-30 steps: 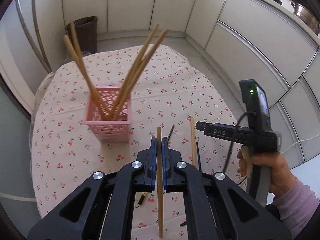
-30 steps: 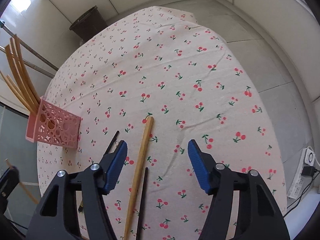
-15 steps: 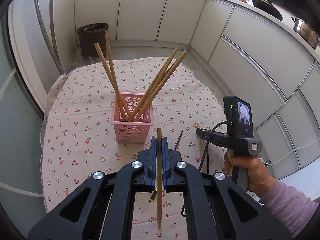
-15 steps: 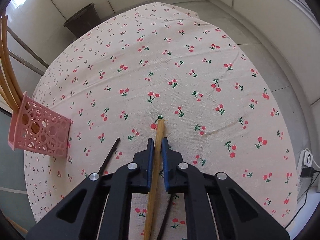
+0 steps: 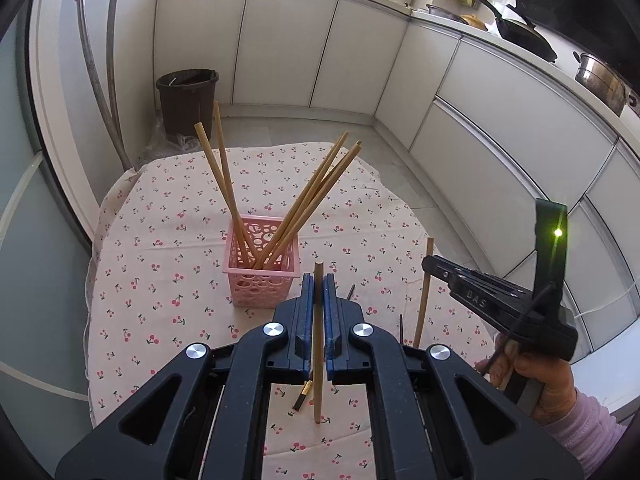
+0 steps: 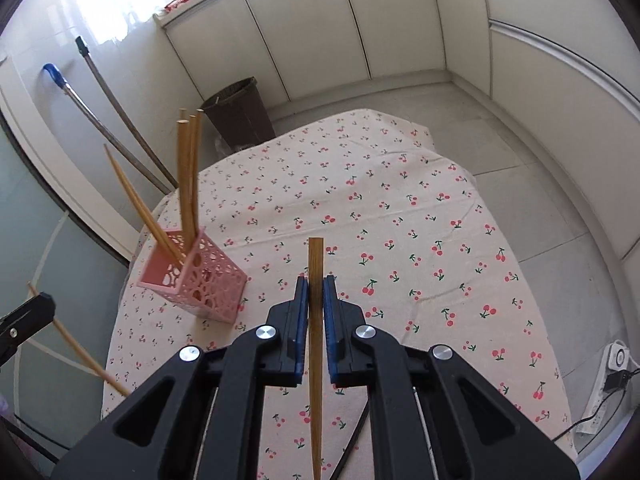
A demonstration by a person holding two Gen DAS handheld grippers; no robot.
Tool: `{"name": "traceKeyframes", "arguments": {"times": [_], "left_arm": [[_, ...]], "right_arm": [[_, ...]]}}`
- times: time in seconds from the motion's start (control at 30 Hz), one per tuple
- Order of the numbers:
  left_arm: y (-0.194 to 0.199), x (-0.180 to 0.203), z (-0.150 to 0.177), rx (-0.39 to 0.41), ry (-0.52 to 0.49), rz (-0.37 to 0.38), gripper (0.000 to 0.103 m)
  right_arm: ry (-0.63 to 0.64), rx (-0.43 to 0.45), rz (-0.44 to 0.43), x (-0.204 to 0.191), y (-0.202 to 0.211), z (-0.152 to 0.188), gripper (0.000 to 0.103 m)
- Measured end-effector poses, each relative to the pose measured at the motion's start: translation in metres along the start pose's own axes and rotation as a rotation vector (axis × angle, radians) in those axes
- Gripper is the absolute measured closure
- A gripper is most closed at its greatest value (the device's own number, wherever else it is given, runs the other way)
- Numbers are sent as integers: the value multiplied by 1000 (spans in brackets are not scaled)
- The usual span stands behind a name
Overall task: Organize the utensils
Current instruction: 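Lift both chopsticks upright and lower them into the pink holder, then open both tools to release the chopsticks into the pink holder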
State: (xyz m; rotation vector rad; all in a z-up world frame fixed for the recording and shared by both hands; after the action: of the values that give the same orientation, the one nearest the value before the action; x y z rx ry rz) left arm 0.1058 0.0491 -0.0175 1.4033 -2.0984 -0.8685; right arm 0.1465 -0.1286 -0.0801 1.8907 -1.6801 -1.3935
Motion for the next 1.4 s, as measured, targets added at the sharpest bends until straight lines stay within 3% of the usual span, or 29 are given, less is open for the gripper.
{"name": "traceKeyframes", "arguments": {"times": [0.43,0.8,0.97,1.1,1.4], "left_arm": [[31,-13,-19,94,34,-49,99],[89,-39,-86,284,75,-143,99],[97,-50,-110,336,92,-167,99],[82,-61,-111,319,110,-181,99],[25,-94,-84,198,220,-169,94]], "right_arm": [[81,150,-115,-31,84,-20,95],[99,329,-281,-91,160,-89,95],[101,359,-353,-110,174,-102,95],[89,359,-379,-115,169,-106,95],[74,315,-335,-122,125,-101,95]]}}
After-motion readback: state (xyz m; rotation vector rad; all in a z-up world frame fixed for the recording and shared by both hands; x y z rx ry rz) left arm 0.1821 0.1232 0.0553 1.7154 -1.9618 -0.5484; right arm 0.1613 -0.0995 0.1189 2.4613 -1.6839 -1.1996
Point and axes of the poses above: each gripper's, at about its wrist camera, not at the fingertips, and y roughly against the way its jaws point, x to its right, z to its underside, the point moved 6 cm from there along -y, roughly the way its jaws point, and after that the axes turned 15 degrees about -y, right-handed, at the moved point
